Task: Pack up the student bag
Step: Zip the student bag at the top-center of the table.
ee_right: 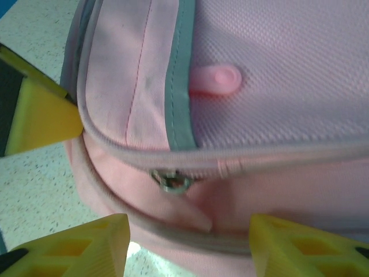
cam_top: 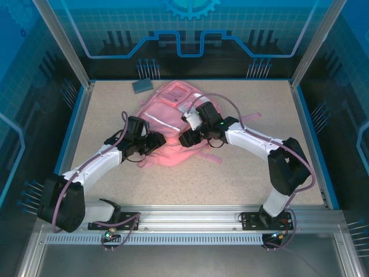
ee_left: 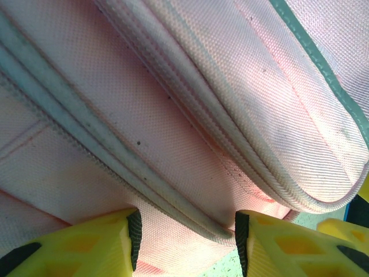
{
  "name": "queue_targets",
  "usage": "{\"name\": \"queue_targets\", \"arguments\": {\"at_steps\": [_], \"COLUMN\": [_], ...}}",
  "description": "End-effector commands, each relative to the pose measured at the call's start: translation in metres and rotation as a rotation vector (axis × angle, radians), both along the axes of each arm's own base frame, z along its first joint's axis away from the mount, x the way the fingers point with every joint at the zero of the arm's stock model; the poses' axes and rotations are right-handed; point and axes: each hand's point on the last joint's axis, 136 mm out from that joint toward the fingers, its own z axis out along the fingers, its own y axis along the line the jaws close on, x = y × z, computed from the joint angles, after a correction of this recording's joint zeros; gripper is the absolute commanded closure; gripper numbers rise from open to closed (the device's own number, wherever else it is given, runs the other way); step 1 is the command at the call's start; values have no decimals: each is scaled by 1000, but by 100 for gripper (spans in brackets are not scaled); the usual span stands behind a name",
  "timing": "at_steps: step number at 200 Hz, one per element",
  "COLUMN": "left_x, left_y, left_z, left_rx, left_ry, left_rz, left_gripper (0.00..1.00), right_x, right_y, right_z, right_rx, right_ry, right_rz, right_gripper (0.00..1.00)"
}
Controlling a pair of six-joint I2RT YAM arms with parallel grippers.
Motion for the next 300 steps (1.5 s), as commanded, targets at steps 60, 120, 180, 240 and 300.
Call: {"name": "queue_targets", "arguments": {"at_steps": [60, 120, 180, 240, 300], "left_x": [8, 6, 29, 115, 158], "left_y": [-4, 0, -10, -86, -133], "left_z": [12, 29, 66, 70, -5], "left_rx": [-16, 16, 60, -4, 96], "left_ry": [-39, -84, -222, -283, -66], "left_rz": [-24, -38, -147, -316, -274], "left_gripper": [52, 50, 48, 61, 83], "right_x": [13, 24, 43, 23, 0], "right_y": [23, -27, -100, -100, -91], "right_z": [-6, -3, 2, 0, -7], "right_rx": [-37, -167, -257, -230, -201], "right_ry": [-46, -97, -91, -68, -32], "right_rz": [37, -134, -287, -230, -182], "right_gripper": [74, 100, 100, 100, 100]}}
